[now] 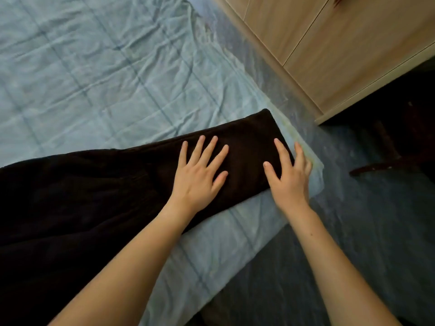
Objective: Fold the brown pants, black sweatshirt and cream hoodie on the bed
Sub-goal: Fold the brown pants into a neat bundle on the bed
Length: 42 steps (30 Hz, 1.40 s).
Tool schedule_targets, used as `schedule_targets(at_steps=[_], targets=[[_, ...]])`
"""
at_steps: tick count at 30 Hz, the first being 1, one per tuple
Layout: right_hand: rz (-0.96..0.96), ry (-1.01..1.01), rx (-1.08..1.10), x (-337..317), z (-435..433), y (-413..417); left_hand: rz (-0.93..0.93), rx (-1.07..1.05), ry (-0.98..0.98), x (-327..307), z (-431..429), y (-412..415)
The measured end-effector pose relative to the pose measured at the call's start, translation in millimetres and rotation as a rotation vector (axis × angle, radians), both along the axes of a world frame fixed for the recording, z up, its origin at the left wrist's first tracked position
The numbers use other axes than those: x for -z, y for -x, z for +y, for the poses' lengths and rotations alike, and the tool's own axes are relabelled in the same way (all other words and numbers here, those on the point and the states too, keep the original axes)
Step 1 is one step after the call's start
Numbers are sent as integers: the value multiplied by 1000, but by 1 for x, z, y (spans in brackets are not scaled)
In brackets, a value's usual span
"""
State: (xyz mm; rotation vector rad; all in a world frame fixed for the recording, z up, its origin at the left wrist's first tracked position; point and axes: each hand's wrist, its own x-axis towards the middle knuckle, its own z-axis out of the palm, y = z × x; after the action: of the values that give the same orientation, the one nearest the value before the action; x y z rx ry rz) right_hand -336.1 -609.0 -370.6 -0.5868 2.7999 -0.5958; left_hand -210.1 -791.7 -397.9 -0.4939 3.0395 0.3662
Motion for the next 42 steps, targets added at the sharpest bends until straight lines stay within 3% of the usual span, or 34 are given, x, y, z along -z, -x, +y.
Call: schedule_targets(at_steps=[2,7,13,17,20,22,24,30,36,40,42], targets=[[-137,101,-30,4,0,17,-20,1,32,14,-2,1],[-303,63,-97,0,-2,48,-13,4,66,25,-5,3],[-484,283,-148,-26,-11,59,-82,1,21,6,-4,3],[-444,459,-158,-45,-16,39,49,-41,-107,-28,-17,-14],[-452,576,-142,-55,-28,11,180,-309,193,-45,-43,-71],[-418,621,-158,-61,-41,-8,108,-495,261,-46,-57,-115],[-373,631,-200,-67,-54,-25,-27,-583,174,-38,-61,-136],[-274,593,-354,-89,-85,-80,-78,-577,40,-23,-68,-135],[-234,545,-476,-109,-118,-140,68,-429,-135,-56,-87,-173],[-217,537,-537,-119,-139,-180,179,-647,72,-75,-112,-255],[-213,512,-575,-119,-151,-200,167,-756,50,-70,-124,-294]])
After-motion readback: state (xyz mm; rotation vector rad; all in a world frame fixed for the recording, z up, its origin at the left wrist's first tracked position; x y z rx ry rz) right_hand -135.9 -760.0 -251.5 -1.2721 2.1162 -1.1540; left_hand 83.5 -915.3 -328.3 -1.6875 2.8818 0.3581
